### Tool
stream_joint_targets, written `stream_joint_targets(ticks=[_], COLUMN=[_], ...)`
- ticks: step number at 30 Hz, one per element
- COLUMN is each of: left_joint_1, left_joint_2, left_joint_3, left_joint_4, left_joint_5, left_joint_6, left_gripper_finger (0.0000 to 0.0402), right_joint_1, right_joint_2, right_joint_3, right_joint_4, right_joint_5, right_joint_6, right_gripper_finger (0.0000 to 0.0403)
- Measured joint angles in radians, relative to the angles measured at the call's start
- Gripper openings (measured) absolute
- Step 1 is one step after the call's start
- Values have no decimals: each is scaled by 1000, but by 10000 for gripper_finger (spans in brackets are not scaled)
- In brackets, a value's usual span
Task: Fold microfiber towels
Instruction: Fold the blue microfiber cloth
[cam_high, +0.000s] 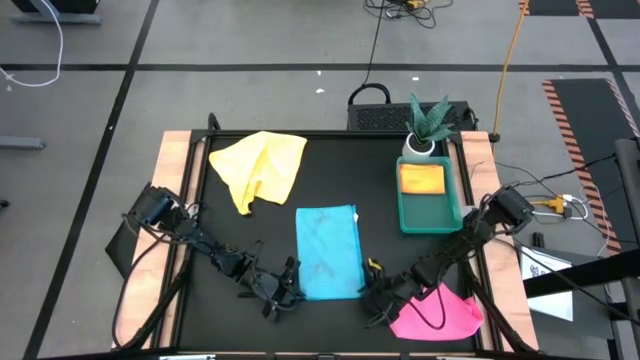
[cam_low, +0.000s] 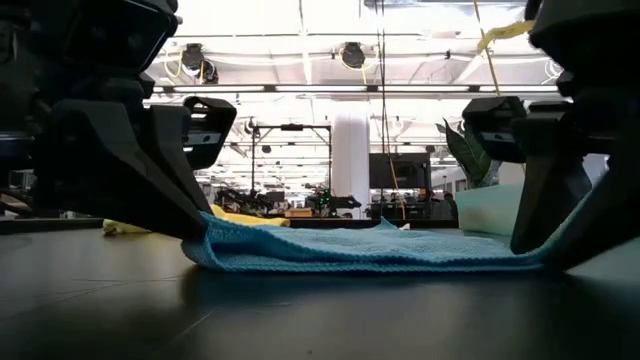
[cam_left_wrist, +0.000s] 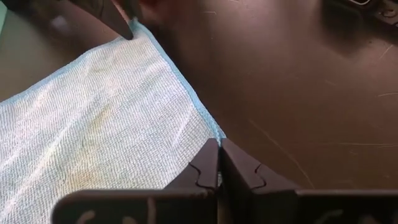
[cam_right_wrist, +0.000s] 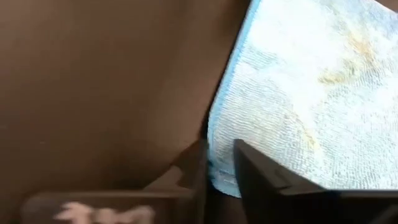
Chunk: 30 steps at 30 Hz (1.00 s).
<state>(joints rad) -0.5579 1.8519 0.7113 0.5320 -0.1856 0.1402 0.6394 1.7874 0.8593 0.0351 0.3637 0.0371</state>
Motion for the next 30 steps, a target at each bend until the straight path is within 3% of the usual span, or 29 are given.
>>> stream_joint_targets(ticks=[3, 7, 13, 17, 21, 26, 30], left_joint_1=[-1, -9, -43, -76, -96, -84, -33], left_joint_2=[0, -7, -84, -156, -229, -292, -299], left_joint_3=[0, 0, 1, 1, 1, 1, 1], left_joint_4=[-1, -8, -21, -40, -92, -204, -310], left_joint_5=[0, 1, 80, 99, 33, -210, -321], left_joint_6=[-13, -48, -154, -202, -207, -252, -293], left_gripper_finger=[25, 20, 10, 21, 9, 13, 15], right_joint_1=[-11, -10, 13, 37, 58, 53, 3], right_joint_2=[0, -7, -44, -68, -121, -201, -214], right_joint_3=[-1, -3, -2, -3, -3, -2, -2], right_joint_4=[-2, 35, 209, 318, 318, 195, 95], right_joint_5=[2, -3, -198, -228, -126, 105, 187], right_joint_6=[24, 98, 300, 340, 321, 373, 467], right_gripper_finger=[9, 13, 4, 5, 2, 2, 1])
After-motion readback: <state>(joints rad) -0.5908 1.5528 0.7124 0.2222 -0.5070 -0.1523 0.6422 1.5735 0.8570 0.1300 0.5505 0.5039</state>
